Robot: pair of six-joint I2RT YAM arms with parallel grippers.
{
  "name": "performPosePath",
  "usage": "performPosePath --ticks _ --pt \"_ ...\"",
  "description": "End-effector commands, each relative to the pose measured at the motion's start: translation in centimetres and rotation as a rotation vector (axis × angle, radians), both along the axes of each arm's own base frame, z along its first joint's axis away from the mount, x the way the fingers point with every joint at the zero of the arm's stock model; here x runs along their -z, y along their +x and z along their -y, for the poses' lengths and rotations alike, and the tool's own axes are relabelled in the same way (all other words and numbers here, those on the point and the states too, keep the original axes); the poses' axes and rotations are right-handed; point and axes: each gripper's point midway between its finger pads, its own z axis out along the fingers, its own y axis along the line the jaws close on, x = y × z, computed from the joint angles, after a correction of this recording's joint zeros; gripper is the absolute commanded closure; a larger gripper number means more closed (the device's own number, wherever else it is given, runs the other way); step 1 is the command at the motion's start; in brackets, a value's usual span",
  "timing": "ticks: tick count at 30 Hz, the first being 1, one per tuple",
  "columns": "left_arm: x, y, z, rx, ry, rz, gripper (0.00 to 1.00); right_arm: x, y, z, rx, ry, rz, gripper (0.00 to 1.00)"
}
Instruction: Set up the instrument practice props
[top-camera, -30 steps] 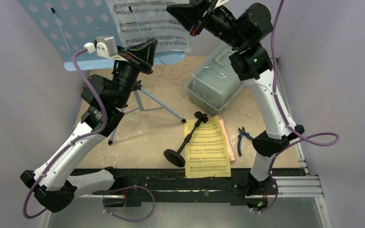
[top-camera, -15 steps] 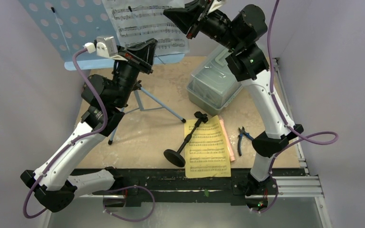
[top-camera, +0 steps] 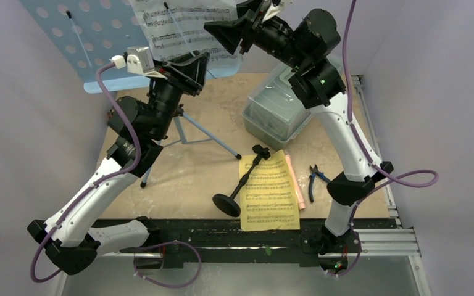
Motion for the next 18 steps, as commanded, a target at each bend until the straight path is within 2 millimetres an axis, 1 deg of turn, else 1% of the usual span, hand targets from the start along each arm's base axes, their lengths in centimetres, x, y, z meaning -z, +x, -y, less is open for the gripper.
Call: performPosePath --ticks 1,2,4,6,7,8,9,11,12,13,14,15,17,18 --pt "-1.6 -1.5 -0.7 0.024 -0.035 0.023 0.57 -1.6 -0.2 2.8 0.116 0.050 -0.022 0.45" --pt "-1.4 -1.7 -0.9 0.025 -0.033 0.016 0.52 -1.8 -0.3 3.4 0.135 0.060 -0.037 0.39" --pt "-1.3 -2.3 -1.3 0.029 -0.032 0.006 0.44 -1.9 -0.5 4.5 0.174 0.075 -0.080 0.31" --pt "-1.0 -3.0 -1.7 0.038 -0.025 -0.008 0.39 -1.8 -0.7 5.9 0.227 0.084 -0.128 0.21" --pt "-0.8 -3.4 -1.8 0.046 -0.015 -0.016 0.36 -1.6 -1.0 6.7 0.253 0.079 -0.149 0.14" --pt "-0.6 -3.8 -2.1 0.049 -0.003 -0.024 0.33 -1.3 -1.2 7.4 0.281 0.072 -0.162 0.10" --pt "-0.1 -4.3 -2.4 0.049 0.015 -0.039 0.31 -0.9 -1.4 8.5 0.321 0.068 -0.176 0.06" --pt "1.2 -5.1 -3.2 0.044 0.059 -0.081 0.27 0.2 -1.9 10.4 0.390 0.061 -0.192 0.01" --pt "2.1 -5.6 -3.6 0.043 0.079 -0.102 0.25 1.4 -2.2 11.1 0.414 0.053 -0.200 0.01" --pt "2.5 -6.4 -4.2 0.045 0.090 -0.106 0.24 3.5 -1.9 11.4 0.434 0.037 -0.213 0.01" --pt "3.3 -7.1 -4.6 0.048 0.109 -0.118 0.22 4.6 -2.4 11.9 0.443 0.040 -0.215 0.01" --pt "4.2 -7.6 -5.0 0.050 0.128 -0.129 0.21 6.4 -2.5 12.3 0.456 0.039 -0.233 0.01" --pt "6.4 -8.3 -5.7 0.044 0.177 -0.164 0.20 10.1 -2.9 12.9 0.468 0.031 -0.260 0.01" --pt "7.3 -8.7 -6.1 0.039 0.202 -0.182 0.20 12.1 -3.5 12.5 0.435 0.018 -0.269 0.03"
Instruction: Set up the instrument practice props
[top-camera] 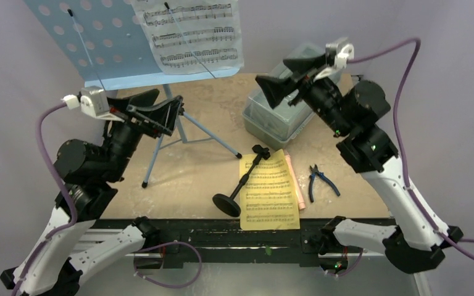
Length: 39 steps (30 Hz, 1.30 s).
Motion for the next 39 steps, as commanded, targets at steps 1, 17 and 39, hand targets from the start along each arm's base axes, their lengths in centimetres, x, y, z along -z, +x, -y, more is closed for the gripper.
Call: performPosePath --ticks 1,17,39 --pt "6.2 -1.3 -1.1 -0.005 0.176 -0.134 0.20 7.8 0.4 -0.2 0.007 -0.007 -0.066 0.04" --pt "17.8 -2.2 -3.0 -0.064 0.148 -0.438 0.16 41.1 7.5 -10.6 0.205 -0.566 -0.570 0.29" --pt "20.8 -1.8 -1.0 -0.004 0.085 -0.527 0.12 40.7 15.5 -11.3 0.304 -0.563 -0.488 0.28"
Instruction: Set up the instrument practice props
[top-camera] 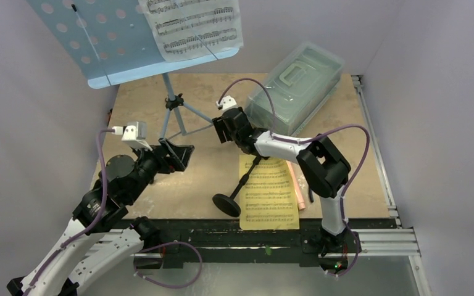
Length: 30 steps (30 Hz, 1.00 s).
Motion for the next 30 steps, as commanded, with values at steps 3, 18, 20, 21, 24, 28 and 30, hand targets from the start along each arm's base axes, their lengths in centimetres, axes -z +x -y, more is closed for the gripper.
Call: performPosePath --ticks 3,18,20,21,24,28,30 --pt "0.0 0.5 1.1 0.019 -0.042 -0.006 0.12 -6.9 -2.8 1.1 -0.067 0.052 0.000 0.14" --pt "1.9 2.3 5.9 0.152 -0.066 -0.045 0.10 -3.7 -13.8 18.8 0.216 0.353 -0.270 0.20" --pt "1.9 2.2 6.1 0.161 -0.075 -0.056 0.10 -3.1 -13.2 19.9 0.245 0.376 -0.280 0.22" --pt "1.9 2.1 6.1 0.160 -0.079 -0.057 0.10 -2.5 -13.0 20.4 0.253 0.381 -0.291 0.23" --pt "1.8 1.8 5.6 0.146 -0.084 -0.058 0.09 -0.4 -12.5 21.4 0.274 0.388 -0.336 0.32" --pt "1.2 1.4 4.9 0.129 -0.098 -0.046 0.08 0.0 -12.3 20.2 0.175 0.398 -0.355 0.45" --pt "1.0 1.3 4.7 0.124 -0.100 -0.044 0.08 0.6 -12.2 20.3 0.178 0.388 -0.363 0.53"
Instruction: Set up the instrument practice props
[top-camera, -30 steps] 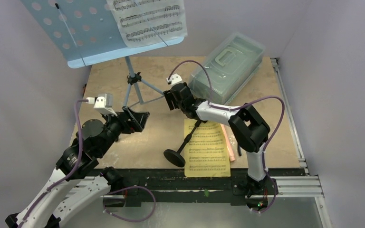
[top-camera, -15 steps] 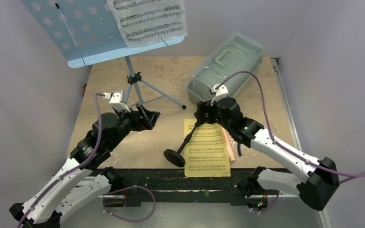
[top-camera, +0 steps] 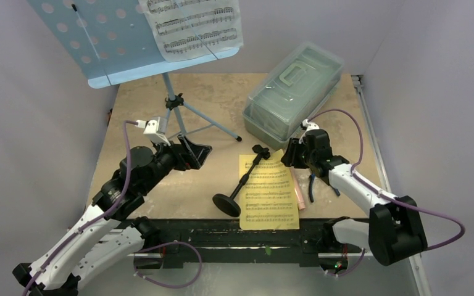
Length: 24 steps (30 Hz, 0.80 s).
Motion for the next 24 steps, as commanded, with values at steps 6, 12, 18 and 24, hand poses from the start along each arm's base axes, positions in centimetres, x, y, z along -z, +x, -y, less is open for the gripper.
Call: performPosePath --ticks 6,12,18,24 --pt "-1.4 0.1 0.2 -0.004 -0.051 0.026 0.08 0.3 1.4 -1.7 -0.082 0.040 0.052 0.73" --pt "-1.6 0.2 0.7 0.013 -0.057 0.021 0.08 0.3 2.1 -1.8 -0.080 0.017 0.037 0.92" --pt "-2.4 0.1 0.8 0.016 -0.079 0.032 0.07 -10.6 0.3 -0.3 -0.029 0.028 0.238 1.00" --pt "-4.8 0.0 3.2 0.123 -0.161 0.094 0.06 -24.8 -4.6 -3.7 -0.299 0.248 0.559 1.00"
